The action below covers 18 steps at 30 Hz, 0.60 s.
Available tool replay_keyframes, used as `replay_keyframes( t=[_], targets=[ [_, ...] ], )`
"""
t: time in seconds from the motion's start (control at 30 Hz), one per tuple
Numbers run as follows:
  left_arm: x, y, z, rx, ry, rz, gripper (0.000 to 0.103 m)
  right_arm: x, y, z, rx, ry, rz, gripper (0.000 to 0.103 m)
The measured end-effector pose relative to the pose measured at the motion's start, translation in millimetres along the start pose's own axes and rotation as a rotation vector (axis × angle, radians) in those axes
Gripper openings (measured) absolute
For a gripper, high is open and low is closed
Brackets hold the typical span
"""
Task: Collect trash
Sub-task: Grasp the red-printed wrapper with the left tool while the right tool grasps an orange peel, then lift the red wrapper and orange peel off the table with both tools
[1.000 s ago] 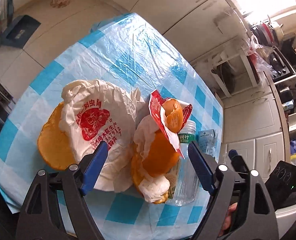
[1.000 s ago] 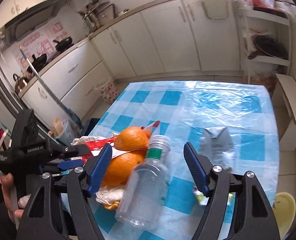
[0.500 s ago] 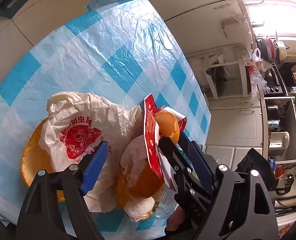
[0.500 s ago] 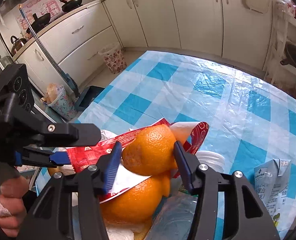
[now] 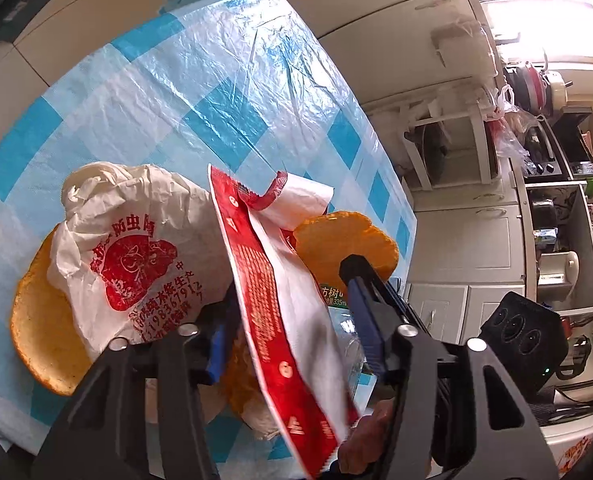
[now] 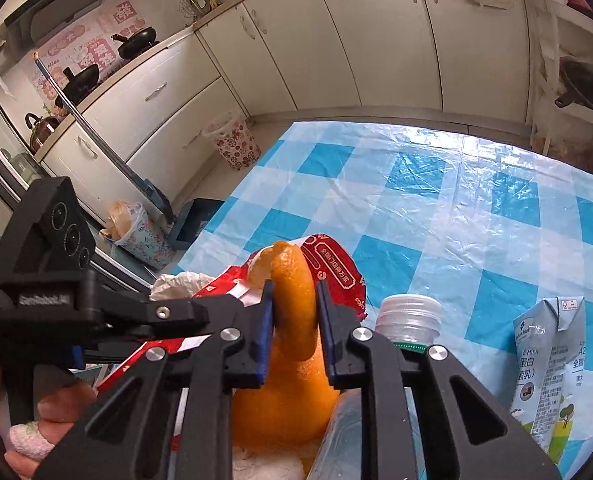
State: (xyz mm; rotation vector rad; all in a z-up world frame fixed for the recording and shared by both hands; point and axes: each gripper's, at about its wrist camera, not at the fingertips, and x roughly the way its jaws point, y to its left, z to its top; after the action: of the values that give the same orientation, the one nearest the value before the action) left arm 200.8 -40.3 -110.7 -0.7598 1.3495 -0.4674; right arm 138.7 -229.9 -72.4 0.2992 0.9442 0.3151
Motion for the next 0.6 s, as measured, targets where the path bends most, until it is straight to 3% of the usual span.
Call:
replay_keyframes(
  t=[0.07, 0.23, 0.37, 0.6],
  targets=[
    [1.7, 0.7, -0.7, 0.004, -0.001, 0.01, 0.023, -3.1, -1.5, -0.8, 0.016, -0.006, 0.002, 0.021],
    [-4.0, -6.3, -3.6, 0.067, -0.021, 0.025, 0.005, -23.8, -14.1, 2.2, 0.097, -0.076, 0.037, 0.021],
    [-19.8, -26.3, -11.0, 0.198, -0.08, 0.034, 0.003, -55.5, -33.4, 1.6, 0.174, -0.154, 0.076, 0.021],
    [-45.4, -79.9, -43.5, 0.497, -0.158, -0.038, 0.003, -135.5, -70.7, -12.9, 0.23, -0.298, 0.027, 0.021]
  ],
)
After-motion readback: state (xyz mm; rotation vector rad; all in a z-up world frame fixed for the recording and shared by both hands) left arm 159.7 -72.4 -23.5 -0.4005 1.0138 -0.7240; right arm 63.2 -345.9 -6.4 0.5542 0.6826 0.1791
